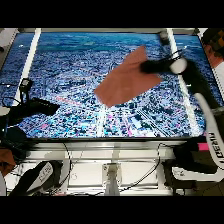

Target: Fold the clothes and pants, and hang the long-sleeved shirts on hangers.

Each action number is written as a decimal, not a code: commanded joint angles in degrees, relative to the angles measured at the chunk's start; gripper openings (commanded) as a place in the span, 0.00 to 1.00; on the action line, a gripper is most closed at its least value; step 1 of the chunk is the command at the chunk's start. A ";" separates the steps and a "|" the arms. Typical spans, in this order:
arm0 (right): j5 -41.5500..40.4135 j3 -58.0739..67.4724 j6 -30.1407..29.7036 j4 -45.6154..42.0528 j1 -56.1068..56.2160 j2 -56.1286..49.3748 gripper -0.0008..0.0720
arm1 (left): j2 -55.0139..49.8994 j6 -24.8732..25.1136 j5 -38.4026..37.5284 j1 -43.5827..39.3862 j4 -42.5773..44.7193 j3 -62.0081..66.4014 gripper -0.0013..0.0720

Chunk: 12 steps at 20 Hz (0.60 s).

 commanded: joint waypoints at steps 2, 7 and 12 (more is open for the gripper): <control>0.13 1.92 3.39 -6.08 -17.25 5.09 0.02 | 0.04 0.02 0.02 0.04 0.02 0.04 0.97; 5.70 1.88 18.56 -7.32 -37.53 5.97 0.02 | 0.04 0.02 0.00 0.04 0.02 0.04 0.97; 20.39 1.86 38.71 -16.46 -49.03 5.97 0.02 | 0.04 0.02 0.02 0.04 0.02 0.04 0.97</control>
